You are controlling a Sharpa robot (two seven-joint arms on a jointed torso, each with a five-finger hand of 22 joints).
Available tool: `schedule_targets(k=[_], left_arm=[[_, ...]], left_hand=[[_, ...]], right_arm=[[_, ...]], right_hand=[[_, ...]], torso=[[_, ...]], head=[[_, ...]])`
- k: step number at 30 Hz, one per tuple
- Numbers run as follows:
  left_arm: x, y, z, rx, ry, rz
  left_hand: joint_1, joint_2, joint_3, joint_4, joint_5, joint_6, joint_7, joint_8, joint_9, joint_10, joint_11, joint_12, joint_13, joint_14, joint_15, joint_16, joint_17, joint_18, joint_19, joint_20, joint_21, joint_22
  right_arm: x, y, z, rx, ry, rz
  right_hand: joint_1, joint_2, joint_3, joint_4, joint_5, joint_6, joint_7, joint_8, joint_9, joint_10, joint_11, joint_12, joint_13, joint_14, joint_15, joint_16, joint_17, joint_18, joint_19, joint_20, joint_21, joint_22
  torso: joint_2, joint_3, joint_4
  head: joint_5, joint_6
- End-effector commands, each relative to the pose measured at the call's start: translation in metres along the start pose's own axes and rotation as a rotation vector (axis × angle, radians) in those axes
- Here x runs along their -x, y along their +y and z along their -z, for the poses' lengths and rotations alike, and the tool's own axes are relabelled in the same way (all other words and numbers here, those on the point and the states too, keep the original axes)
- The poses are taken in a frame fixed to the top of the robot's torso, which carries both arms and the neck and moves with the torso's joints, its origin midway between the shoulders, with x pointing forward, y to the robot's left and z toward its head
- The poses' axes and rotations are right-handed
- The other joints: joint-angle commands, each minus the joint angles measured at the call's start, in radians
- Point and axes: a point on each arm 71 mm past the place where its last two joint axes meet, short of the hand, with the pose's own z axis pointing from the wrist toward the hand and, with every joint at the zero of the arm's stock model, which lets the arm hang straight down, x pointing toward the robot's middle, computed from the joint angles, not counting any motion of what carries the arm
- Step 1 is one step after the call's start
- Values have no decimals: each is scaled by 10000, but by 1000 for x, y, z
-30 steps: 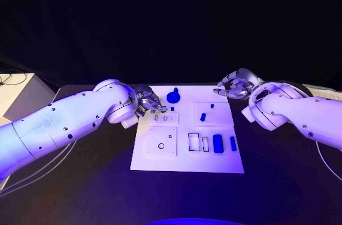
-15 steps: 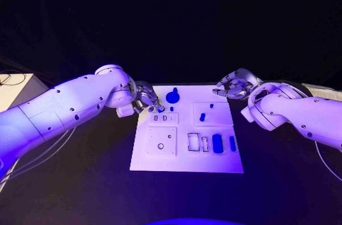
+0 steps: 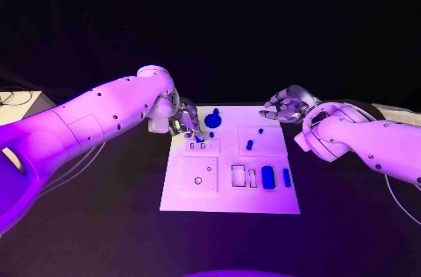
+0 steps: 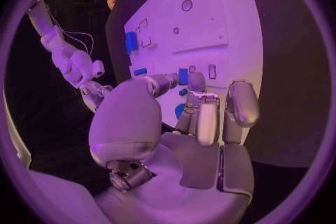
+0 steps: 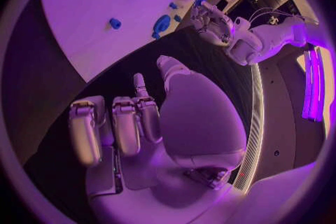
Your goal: Assemble the parts on the task board
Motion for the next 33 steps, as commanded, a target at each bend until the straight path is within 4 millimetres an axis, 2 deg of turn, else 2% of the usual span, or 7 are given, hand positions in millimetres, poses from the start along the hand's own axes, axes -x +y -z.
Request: schedule_targets(k=[1,4,7,11,16,23,33], left_arm=[[0,-3,-1,372,487,-723],[2,-7,-2,441,330,-754],[4,-12,-4,469,238,-790],[3,-18,-7,482,231,-864],[2,-22,-10,516,200,-919],[-1,-26,-14,602,134,-1042],[-7,-29,-17,723,318,-1329]], left_hand=[[-69,65,1832,-1907,7,-2,-30,-36,5,36,-21,9,-36,606,71,39,1632,122,56,3,37,-11],[-84,88,1830,-1910,-2,-11,-28,-46,9,38,-19,15,-23,600,73,33,1620,124,47,5,31,-20],[-334,307,1783,-1766,-71,6,-54,-84,36,229,-30,190,223,638,76,75,1697,101,114,19,82,73],[-570,352,1759,-1827,-20,163,-141,-59,108,488,-103,405,521,735,21,174,1881,69,231,-13,172,220],[-685,338,1786,-1930,71,266,-197,-66,162,666,-157,521,709,789,-26,228,1986,45,315,-57,238,325],[-889,286,1745,-2100,458,492,-288,-146,236,1041,-248,706,1033,888,-112,328,2187,-22,536,-137,411,595],[-882,237,1701,-2193,541,539,-316,-205,251,1088,-278,692,1025,896,-142,333,2198,-32,575,-164,440,637]], right_arm=[[-2,2,0,101,123,144],[-2,3,0,120,133,145],[-3,4,0,137,144,147],[-3,4,0,150,149,153],[-4,5,0,154,155,170],[-4,5,-1,152,159,186],[-4,5,-1,158,165,195]], right_hand=[[14,13,-30,-22,189,-69,-15,37,-15,246,-11,-11,1872,1071,18,33,2606,-143,1048,-3,22,2631],[24,6,-22,-21,250,-70,-14,37,-16,244,-12,-13,1869,1070,18,31,2603,-143,1048,-4,22,2631],[29,3,-18,-20,275,-70,-14,37,-16,244,-12,-13,1869,1071,18,33,2606,-143,1048,-4,22,2631],[54,-4,5,-22,385,-70,-15,38,-17,242,-13,-14,1867,1070,16,30,2601,-143,1048,-5,22,2631],[76,-15,27,-24,477,-71,-15,38,-19,237,-14,-18,1862,1070,15,30,2601,-143,1048,-6,22,2631],[91,-25,43,-25,546,-73,-14,38,-20,234,-14,-21,1860,1069,14,30,2599,-143,1048,-7,22,2631],[101,-28,56,-26,597,-74,-14,37,-21,241,-14,-15,1866,1070,14,30,2601,-143,1048,-8,22,2631]], torso=[[2,-3,21],[-9,-3,31],[-15,-3,35],[-14,-2,41],[-14,-14,31],[-20,-13,47],[5,-20,30]], head=[[-25,11],[-39,3],[-38,-9],[-23,-15],[-19,-7],[-22,3],[-23,-7]])
